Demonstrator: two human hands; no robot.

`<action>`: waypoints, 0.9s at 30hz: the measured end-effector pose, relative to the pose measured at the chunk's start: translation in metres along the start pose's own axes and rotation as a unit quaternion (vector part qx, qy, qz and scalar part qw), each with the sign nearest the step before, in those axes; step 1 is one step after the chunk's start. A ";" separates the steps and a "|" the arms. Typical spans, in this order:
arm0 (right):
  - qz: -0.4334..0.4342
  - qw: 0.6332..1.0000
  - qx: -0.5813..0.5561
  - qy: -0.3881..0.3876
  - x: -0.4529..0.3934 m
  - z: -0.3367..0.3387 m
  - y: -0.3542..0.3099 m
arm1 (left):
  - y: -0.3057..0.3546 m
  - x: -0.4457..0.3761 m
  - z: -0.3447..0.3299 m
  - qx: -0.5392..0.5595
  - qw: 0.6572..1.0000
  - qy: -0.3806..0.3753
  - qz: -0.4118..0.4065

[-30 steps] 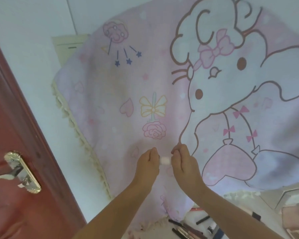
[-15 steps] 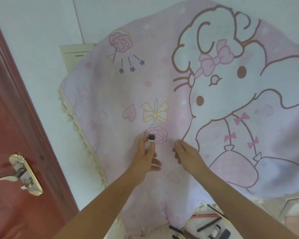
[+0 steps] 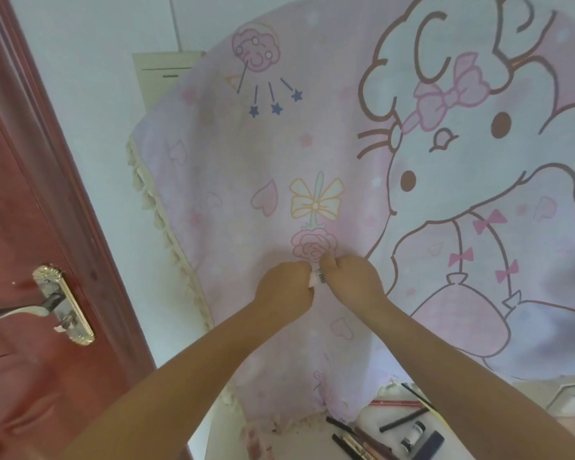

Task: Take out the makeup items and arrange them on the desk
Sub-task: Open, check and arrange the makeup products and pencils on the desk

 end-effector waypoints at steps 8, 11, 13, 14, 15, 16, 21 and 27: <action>0.173 0.977 0.047 0.119 0.009 -0.004 0.005 | -0.002 0.004 -0.003 0.187 0.963 -0.194 0.015; 0.212 0.972 -0.043 0.090 0.013 -0.009 0.013 | 0.000 0.014 -0.007 0.326 0.903 -0.279 0.038; 0.178 0.973 -0.137 0.057 0.013 -0.009 0.023 | -0.002 0.018 -0.007 0.376 0.891 -0.255 0.024; 0.143 0.973 -0.176 0.034 0.011 -0.011 0.031 | -0.005 0.018 -0.006 0.400 0.888 -0.225 0.021; 0.109 0.973 -0.204 0.018 0.010 -0.011 0.037 | -0.007 0.019 -0.006 0.421 0.886 -0.195 0.024; 0.081 0.974 -0.211 0.004 0.010 -0.012 0.042 | -0.010 0.019 -0.004 0.433 0.886 -0.165 0.022; 0.025 0.951 -0.301 -0.067 0.018 -0.017 0.047 | -0.015 0.025 -0.005 0.431 0.901 -0.041 -0.004; 0.100 0.940 -0.317 -0.075 0.026 -0.008 0.051 | -0.021 0.032 -0.022 0.584 0.803 -0.035 0.110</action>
Point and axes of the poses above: each hand's wrist, its own x-axis away from the middle knuckle, its own z-axis out of the back of the hand, y = z × x, the point moved 3 cm from there along -x, towards the middle knuckle, and after that the axes turned 4 degrees about -z, right-handed, at the moved point
